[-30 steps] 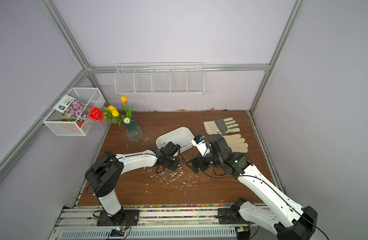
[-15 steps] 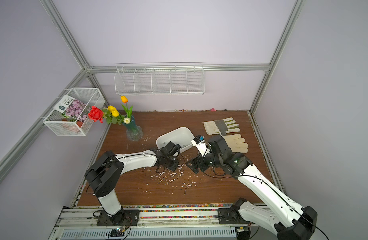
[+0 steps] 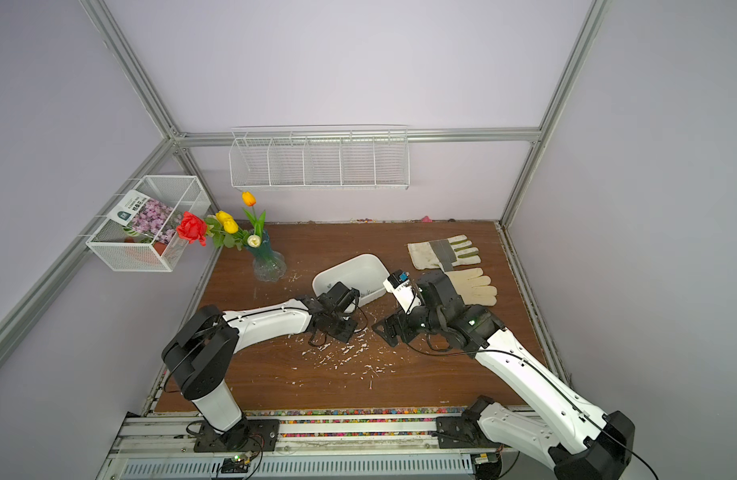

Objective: Put the screws on the desktop into the storage box
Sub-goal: Pick up the screw from the center of the board, then place the screw in the storage box.

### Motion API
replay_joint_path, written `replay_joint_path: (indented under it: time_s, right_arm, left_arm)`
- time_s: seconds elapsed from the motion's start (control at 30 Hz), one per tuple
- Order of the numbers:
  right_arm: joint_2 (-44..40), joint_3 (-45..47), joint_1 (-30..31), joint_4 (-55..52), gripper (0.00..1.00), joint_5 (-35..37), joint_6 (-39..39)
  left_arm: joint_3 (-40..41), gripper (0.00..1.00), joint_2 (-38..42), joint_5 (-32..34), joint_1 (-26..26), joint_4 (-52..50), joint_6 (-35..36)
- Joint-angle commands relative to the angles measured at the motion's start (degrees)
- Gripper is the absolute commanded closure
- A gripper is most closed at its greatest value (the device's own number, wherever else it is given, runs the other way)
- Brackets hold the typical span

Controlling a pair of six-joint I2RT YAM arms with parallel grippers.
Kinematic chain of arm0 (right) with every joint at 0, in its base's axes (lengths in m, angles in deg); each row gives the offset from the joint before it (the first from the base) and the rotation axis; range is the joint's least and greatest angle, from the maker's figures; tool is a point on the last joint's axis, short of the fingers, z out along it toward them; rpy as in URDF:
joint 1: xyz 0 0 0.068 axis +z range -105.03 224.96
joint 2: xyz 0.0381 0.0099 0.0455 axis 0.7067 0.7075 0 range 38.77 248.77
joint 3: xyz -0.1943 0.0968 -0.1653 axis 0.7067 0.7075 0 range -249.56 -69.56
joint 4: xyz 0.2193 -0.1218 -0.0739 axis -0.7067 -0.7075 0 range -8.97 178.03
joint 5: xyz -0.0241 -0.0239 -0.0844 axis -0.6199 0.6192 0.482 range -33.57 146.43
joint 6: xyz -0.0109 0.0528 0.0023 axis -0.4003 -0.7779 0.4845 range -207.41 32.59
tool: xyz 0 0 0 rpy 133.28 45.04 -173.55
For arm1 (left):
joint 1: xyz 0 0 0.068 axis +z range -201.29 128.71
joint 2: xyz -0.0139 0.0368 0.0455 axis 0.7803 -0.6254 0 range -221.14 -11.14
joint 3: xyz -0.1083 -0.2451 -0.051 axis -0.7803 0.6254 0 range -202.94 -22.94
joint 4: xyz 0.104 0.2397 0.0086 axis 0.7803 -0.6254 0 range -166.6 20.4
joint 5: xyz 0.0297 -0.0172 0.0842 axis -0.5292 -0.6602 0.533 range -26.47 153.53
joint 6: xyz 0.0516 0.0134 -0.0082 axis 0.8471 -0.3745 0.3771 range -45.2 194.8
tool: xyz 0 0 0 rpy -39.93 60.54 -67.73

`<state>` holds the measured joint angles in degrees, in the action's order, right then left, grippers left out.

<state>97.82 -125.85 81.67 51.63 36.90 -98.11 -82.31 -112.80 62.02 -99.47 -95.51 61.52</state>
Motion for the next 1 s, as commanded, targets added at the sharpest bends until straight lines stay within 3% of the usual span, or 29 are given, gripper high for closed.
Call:
replay_joint_path:
  time_s: [0.0,0.6,0.7,0.93,0.97]
  right_arm:
    - [0.28,1.19,0.07,0.21,0.05,0.20,-0.65]
    - [-0.44,1.19,0.05,0.19,0.05,0.63,-0.66]
    - [-0.70,1.29,0.04,0.28,0.05,0.63,-0.66]
    - [-0.78,1.37,0.06,0.27,0.05,0.55,-0.74]
    - [-0.78,1.36,0.08,0.25,0.05,0.54,-0.75]
  left_arm:
    - [-0.85,0.95,2.15,-0.31,-0.33,-1.59,-0.25]
    - [-14.32,0.97,5.38,1.91,0.06,-11.79,2.07]
    - [-17.14,0.97,5.32,5.23,0.75,-13.28,2.82]
    - [-21.04,0.95,2.72,5.79,8.15,-11.74,5.60]
    - [-21.15,0.89,2.39,5.29,9.19,-11.39,5.88]
